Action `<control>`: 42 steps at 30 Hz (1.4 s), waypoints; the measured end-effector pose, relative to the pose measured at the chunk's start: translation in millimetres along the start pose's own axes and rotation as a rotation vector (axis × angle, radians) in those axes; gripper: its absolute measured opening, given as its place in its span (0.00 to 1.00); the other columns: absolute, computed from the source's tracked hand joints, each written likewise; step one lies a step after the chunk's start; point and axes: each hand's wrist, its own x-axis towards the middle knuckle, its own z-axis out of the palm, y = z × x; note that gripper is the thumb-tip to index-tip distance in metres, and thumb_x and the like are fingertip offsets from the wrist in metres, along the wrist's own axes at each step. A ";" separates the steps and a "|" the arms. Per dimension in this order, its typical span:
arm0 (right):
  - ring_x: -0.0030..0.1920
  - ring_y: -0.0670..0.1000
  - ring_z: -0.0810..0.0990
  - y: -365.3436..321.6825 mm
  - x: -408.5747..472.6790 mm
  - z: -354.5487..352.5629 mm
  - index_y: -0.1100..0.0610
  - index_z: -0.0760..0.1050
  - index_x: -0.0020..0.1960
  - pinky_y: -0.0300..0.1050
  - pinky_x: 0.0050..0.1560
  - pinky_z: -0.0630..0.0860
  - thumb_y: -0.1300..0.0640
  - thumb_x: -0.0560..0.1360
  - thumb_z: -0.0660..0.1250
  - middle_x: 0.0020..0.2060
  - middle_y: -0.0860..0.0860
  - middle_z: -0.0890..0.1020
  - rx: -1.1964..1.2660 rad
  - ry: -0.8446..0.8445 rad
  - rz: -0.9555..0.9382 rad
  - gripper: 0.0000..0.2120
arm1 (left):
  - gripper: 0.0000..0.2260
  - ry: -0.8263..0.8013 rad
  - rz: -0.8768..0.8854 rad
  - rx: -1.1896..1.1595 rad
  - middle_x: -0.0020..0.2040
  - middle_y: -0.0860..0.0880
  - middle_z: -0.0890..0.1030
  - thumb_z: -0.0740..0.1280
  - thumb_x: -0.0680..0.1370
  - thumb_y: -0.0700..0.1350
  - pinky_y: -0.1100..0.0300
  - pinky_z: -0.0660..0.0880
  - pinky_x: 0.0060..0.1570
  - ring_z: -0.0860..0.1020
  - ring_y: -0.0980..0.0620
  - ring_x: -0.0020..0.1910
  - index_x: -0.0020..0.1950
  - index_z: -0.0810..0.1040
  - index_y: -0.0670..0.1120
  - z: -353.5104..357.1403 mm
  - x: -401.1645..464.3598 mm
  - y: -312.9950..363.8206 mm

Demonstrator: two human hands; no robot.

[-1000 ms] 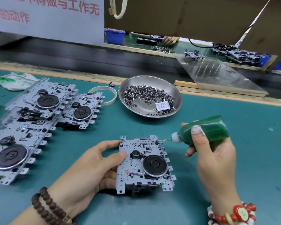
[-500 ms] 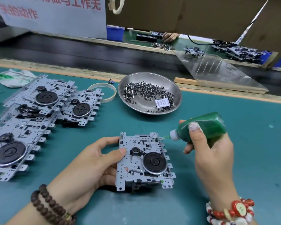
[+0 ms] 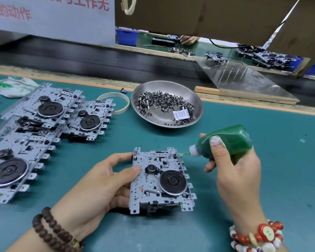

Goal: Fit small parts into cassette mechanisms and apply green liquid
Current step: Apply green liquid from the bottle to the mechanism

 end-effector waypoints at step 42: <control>0.31 0.52 0.79 -1.2 -0.1 1.1 0.61 0.73 0.44 0.36 0.28 0.73 0.52 0.73 0.64 0.34 0.47 0.85 -0.001 0.009 -0.004 0.11 | 0.20 -0.007 0.017 0.010 0.42 0.36 0.83 0.68 0.65 0.43 0.64 0.73 0.19 0.77 0.53 0.23 0.57 0.76 0.46 0.3 -1.4 0.0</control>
